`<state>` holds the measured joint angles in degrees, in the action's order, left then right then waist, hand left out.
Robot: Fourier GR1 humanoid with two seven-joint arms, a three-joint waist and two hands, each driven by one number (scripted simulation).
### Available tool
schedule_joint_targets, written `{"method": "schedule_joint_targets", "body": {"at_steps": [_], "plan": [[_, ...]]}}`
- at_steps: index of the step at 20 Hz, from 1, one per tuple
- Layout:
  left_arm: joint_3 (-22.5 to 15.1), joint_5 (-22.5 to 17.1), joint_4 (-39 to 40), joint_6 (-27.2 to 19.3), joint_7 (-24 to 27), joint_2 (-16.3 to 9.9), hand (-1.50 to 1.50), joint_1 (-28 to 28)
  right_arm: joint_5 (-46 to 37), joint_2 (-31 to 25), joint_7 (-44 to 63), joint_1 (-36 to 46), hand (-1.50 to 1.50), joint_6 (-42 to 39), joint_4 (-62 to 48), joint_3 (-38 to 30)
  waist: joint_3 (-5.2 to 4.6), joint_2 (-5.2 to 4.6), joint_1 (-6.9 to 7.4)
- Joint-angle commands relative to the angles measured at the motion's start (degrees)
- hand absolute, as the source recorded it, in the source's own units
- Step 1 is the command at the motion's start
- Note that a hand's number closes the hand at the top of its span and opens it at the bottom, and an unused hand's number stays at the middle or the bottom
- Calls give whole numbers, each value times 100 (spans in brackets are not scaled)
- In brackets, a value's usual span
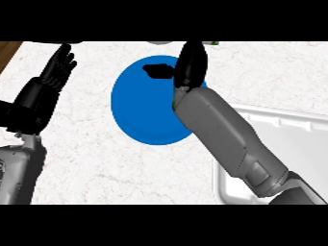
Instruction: Pick the squash from the tray and place it in the plate
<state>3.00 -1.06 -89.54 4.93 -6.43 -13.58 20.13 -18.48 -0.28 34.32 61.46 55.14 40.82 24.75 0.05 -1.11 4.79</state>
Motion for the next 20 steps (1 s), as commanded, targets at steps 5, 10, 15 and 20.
{"method": "schedule_joint_targets", "body": {"at_steps": [5, 10, 15, 20], "plan": [[309, -14, -74, -51, 27, -147, 0, -322, 443, -106, -806, -931, -150, 573, 873, -313, -1, 106, -455], [453, -121, -75, 58, 93, -203, 0, -515, 359, -495, -906, -2245, -150, 416, 2473, -72, -3, 146, -608], [255, 81, -317, -138, -246, -36, 0, -380, -230, -862, -319, -3268, -150, 210, 3904, 291, -7, 153, -597], [508, -187, -509, 187, -86, -229, 0, -773, 303, -1745, -889, -4410, -150, -372, 5098, -38, -3, 132, -536]]}}
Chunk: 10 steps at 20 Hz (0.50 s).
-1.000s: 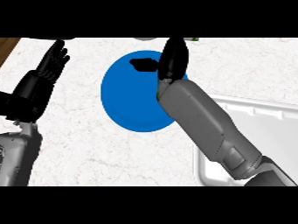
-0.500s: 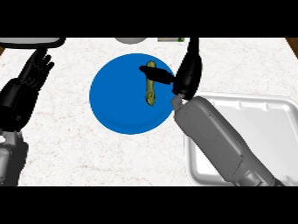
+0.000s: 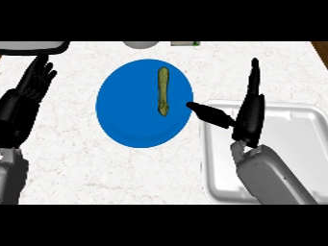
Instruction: Pick the squash from the tray and place it in the plate
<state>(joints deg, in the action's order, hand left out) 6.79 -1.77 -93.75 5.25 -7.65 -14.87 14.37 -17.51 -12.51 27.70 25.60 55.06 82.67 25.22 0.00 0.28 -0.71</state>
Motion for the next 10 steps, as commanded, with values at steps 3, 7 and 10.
{"method": "schedule_joint_targets", "body": {"at_steps": [3, 7, 10], "plan": [[65, 118, 387, 110, 569, 25, 0, -91, 29, -617, -272, -1313, -150, -427, 1391, -148, -1, -19, 18], [-114, 135, -335, -115, -256, 218, 0, -41, -77, -681, -380, -1788, -150, -678, 1727, -357, 1, -18, 58], [5, 104, -267, 74, -33, 75, 0, -171, -438, -981, -25, -2290, -150, -753, 2336, -491, -1, -13, 43]]}}
